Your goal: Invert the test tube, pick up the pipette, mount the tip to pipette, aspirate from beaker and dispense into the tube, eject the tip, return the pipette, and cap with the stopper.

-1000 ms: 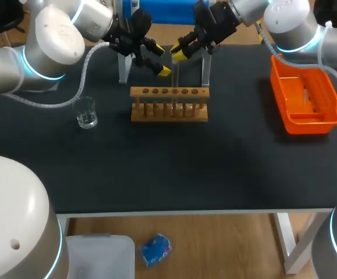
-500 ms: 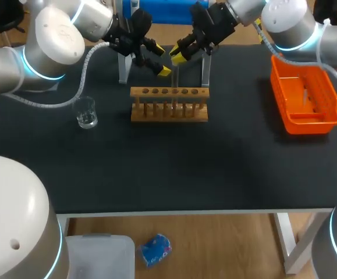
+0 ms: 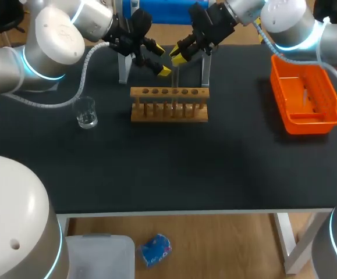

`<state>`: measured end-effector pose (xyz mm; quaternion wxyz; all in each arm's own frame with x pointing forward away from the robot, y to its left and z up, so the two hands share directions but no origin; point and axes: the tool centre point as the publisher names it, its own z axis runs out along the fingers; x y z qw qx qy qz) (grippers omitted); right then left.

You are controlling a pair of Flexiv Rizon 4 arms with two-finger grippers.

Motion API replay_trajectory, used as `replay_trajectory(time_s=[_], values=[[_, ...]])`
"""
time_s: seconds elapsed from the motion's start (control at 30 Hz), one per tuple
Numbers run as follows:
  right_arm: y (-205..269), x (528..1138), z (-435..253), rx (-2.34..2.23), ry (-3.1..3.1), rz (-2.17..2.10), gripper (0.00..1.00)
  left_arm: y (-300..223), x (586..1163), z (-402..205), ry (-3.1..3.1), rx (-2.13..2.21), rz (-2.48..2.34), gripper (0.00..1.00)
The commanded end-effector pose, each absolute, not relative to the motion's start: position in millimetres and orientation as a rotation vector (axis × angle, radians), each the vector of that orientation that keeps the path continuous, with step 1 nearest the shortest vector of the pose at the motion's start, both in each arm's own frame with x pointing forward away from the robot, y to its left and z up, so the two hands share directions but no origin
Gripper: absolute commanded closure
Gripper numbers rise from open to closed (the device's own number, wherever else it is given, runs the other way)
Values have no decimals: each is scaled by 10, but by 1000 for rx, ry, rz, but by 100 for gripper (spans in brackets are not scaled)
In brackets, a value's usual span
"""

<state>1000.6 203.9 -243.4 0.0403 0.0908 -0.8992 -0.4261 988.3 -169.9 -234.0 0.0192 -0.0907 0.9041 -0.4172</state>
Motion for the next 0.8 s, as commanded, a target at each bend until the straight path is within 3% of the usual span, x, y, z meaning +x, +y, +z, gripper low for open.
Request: replay_trajectory(time_s=[0.03,0.17,0.2,0.23,0.27,0.3,0.8], values=[[2033,10001,-2651,274,-2760,-1294,100,-1699,9884,-2337,2809,-284,-1292,0],[2016,9998,-2636,269,-2767,-1298,100,-1699,9884,-2337,2809,-284,-1292,0],[2008,9998,-2625,266,-2768,-1301,95,-1699,9884,-2337,2809,-284,-1292,0],[2002,9996,-2617,265,-2768,-1303,65,-1699,9884,-2337,2809,-284,-1292,0],[1997,9992,-2607,264,-2769,-1304,4,-1699,9884,-2337,2809,-284,-1292,0],[1992,9986,-2595,264,-2769,-1307,0,-1699,9884,-2337,2809,-284,-1292,0],[1914,9840,-2415,251,-2768,-1396,0,-1699,9884,-2337,2809,-284,-1292,0]])
